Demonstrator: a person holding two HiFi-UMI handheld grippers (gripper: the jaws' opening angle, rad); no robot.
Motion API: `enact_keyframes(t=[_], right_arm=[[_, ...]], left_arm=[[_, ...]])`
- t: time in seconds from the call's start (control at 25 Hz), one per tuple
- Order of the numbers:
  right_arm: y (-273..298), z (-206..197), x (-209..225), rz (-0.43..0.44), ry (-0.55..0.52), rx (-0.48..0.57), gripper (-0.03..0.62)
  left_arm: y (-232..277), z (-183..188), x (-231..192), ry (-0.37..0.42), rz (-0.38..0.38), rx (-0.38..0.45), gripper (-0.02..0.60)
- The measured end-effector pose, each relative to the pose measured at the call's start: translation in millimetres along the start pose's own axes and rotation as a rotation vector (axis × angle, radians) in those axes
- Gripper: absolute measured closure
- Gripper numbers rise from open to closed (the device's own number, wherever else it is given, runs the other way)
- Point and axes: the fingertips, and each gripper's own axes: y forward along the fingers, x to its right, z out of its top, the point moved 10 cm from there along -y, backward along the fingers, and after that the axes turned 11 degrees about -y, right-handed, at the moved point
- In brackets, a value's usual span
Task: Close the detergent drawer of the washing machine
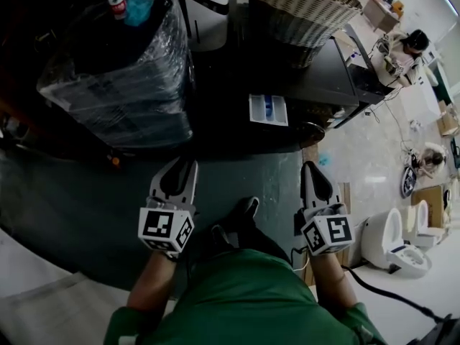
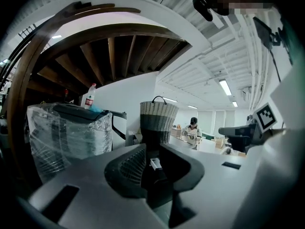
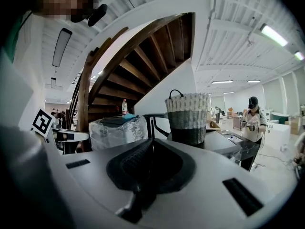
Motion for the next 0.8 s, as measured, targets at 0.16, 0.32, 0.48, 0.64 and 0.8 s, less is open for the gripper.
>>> enact_keyframes(t=[0.16, 0.32, 0.48, 0.64, 0.8], right_arm=[[28.5, -9.1, 10.5, 0.011, 0.026, 0.016, 0.566], [67.0, -5.7, 25.1, 0.054, 0.043, 0.067, 0.566], [107.2, -3.0, 48.7, 0.115, 0.077, 0.082, 0.566], [141.1, -2.0, 77.7, 0.152, 0.101, 0.097, 0.568], [162.7, -2.6, 108.6, 0.17, 0.115, 0.105, 0.568]], left_arm=[[14.4, -1.8, -10.0, -0.001, 0.037, -0.018, 0.482], [34.1, 9.3, -19.9, 0.008, 0.093, -0.017, 0.482], [68.9, 23.0, -13.9, 0.017, 0.132, -0.027, 0.482], [116.5, 33.4, -1.5, 0.04, 0.136, -0.041, 0.482], [152.5, 41.5, 16.8, 0.07, 0.124, -0.049, 0.482]])
